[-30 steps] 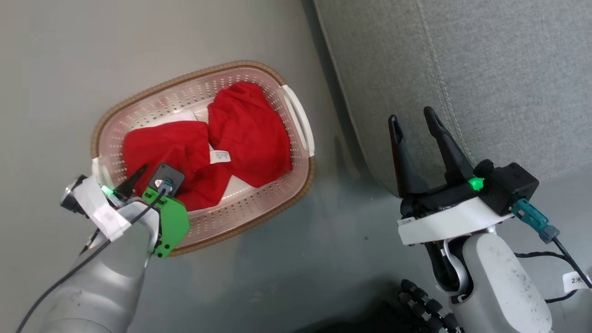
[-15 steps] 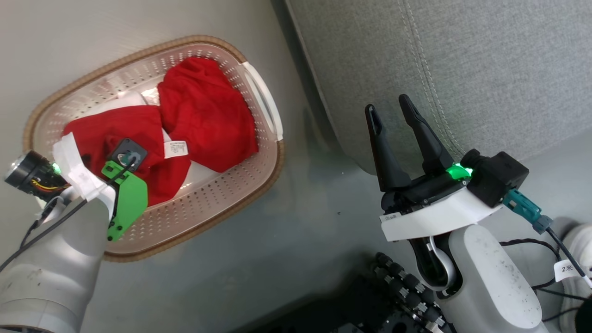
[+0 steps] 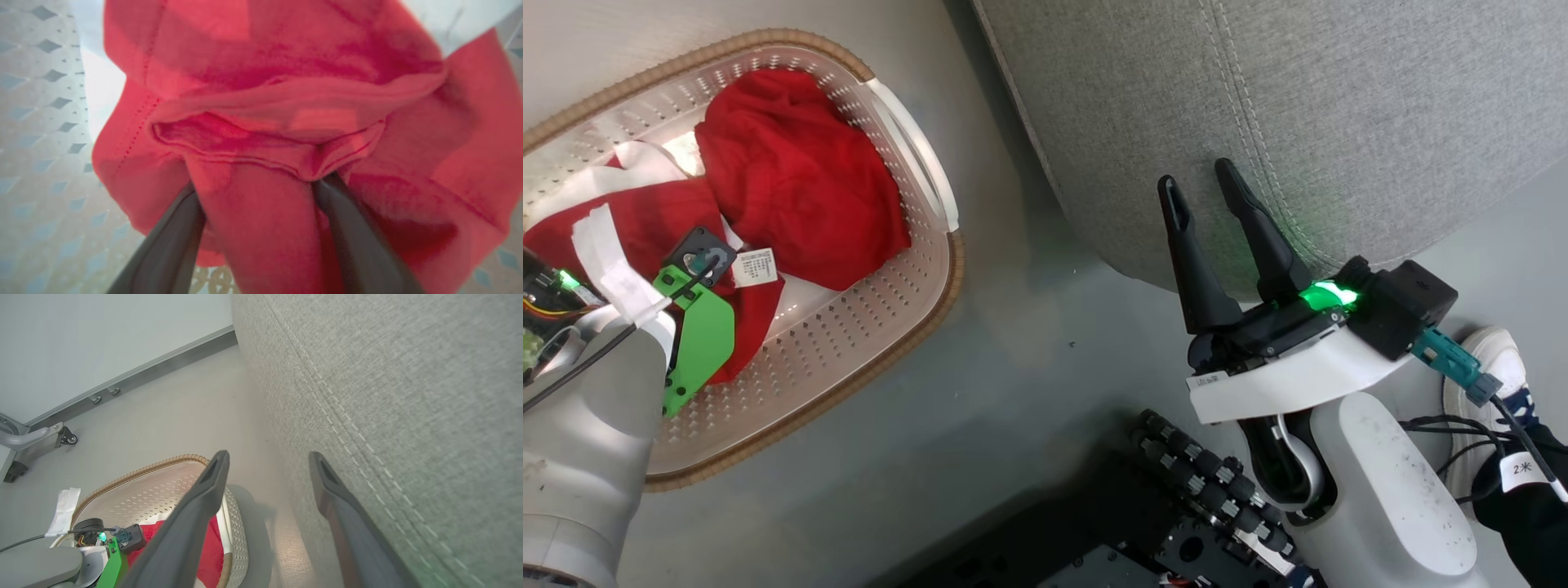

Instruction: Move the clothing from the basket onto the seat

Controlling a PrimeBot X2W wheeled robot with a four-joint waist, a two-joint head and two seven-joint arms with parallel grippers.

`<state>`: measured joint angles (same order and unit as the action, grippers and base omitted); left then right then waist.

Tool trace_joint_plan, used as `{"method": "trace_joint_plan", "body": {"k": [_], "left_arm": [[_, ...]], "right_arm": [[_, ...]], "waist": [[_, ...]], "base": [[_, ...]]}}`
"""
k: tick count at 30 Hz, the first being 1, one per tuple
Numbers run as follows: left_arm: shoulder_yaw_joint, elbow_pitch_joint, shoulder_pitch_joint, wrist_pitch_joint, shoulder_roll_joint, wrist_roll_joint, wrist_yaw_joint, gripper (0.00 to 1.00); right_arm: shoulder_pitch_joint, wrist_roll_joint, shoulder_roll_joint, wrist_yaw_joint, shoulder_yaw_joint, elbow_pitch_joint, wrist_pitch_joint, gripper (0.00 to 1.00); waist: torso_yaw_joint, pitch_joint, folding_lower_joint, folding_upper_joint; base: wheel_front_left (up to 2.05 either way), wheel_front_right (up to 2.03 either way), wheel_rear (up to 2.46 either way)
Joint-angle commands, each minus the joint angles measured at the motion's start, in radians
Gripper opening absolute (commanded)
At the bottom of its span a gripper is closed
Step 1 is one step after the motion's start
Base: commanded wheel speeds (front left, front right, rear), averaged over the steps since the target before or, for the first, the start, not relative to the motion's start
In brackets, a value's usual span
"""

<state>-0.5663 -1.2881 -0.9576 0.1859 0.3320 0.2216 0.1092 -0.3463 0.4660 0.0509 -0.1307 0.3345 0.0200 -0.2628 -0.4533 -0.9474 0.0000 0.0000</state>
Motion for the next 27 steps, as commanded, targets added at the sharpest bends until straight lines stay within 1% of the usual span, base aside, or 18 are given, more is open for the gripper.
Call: {"method": "trace_joint_plan", "body": {"k": [1,4,5,6,7,13,17,20,23,27], "left_arm": [[-0.010,0.000,-0.022,0.009,0.012,0.012,0.006,1.00],[-0.027,-0.001,-0.027,0.032,0.015,0.011,0.013,1.00],[-0.033,-0.001,-0.029,0.040,0.015,0.009,0.014,0.84],[-0.039,-0.001,-0.033,0.036,0.014,0.009,0.015,0.38],[-0.042,-0.001,-0.040,0.035,0.015,0.008,0.017,0.00],[-0.060,0.000,-0.049,0.030,0.015,-0.008,0.020,0.00],[-0.054,0.000,-0.030,0.016,0.013,-0.028,0.015,0.00],[-0.043,0.000,0.003,-0.010,-0.021,-0.053,0.007,0.00],[-0.048,0.000,0.024,-0.032,-0.044,-0.067,0.006,0.00],[-0.037,0.000,0.063,-0.088,-0.094,-0.091,-0.007,0.00]], "right_arm": [[0.000,0.005,-0.001,0.000,-0.004,-0.004,-0.003,1.00],[0.005,0.005,-0.001,0.000,-0.008,-0.005,-0.003,1.00],[0.006,0.005,-0.001,0.000,-0.009,-0.005,-0.003,1.00],[0.006,0.004,-0.001,0.000,-0.009,-0.006,-0.003,1.00],[0.005,0.003,-0.001,0.000,-0.010,-0.006,-0.003,1.00],[-0.012,-0.002,-0.001,0.000,-0.008,0.003,-0.003,1.00],[-0.027,-0.011,0.000,0.000,-0.006,0.011,-0.003,1.00],[-0.024,-0.027,0.000,0.000,-0.021,0.019,-0.003,1.00],[-0.019,-0.045,0.000,0.000,-0.035,0.031,-0.003,1.00],[0.002,-0.081,0.001,0.000,-0.046,0.044,-0.003,1.00]], "waist": [[-0.005,-0.016,0.0000,0.0000],[-0.001,-0.023,0.0000,0.0000],[0.000,-0.025,0.0000,0.0000],[0.001,-0.027,0.0000,0.0000],[0.002,-0.028,0.0000,0.0000],[0.001,-0.024,0.0000,0.0000],[-0.003,-0.001,0.0000,0.0000],[0.014,0.043,0.0000,0.0000],[0.037,0.092,0.0000,0.0000],[0.080,0.179,0.0000,0.0000]], "base": [[0.00,0.00,0.00],[0.00,0.00,0.00],[0.00,0.00,0.00],[0.00,0.00,0.00],[0.00,0.00,0.00],[0.00,0.00,0.00],[0.00,0.00,0.00],[0.00,0.00,0.00],[0.00,0.00,0.00],[0.00,0.00,0.00]]}}
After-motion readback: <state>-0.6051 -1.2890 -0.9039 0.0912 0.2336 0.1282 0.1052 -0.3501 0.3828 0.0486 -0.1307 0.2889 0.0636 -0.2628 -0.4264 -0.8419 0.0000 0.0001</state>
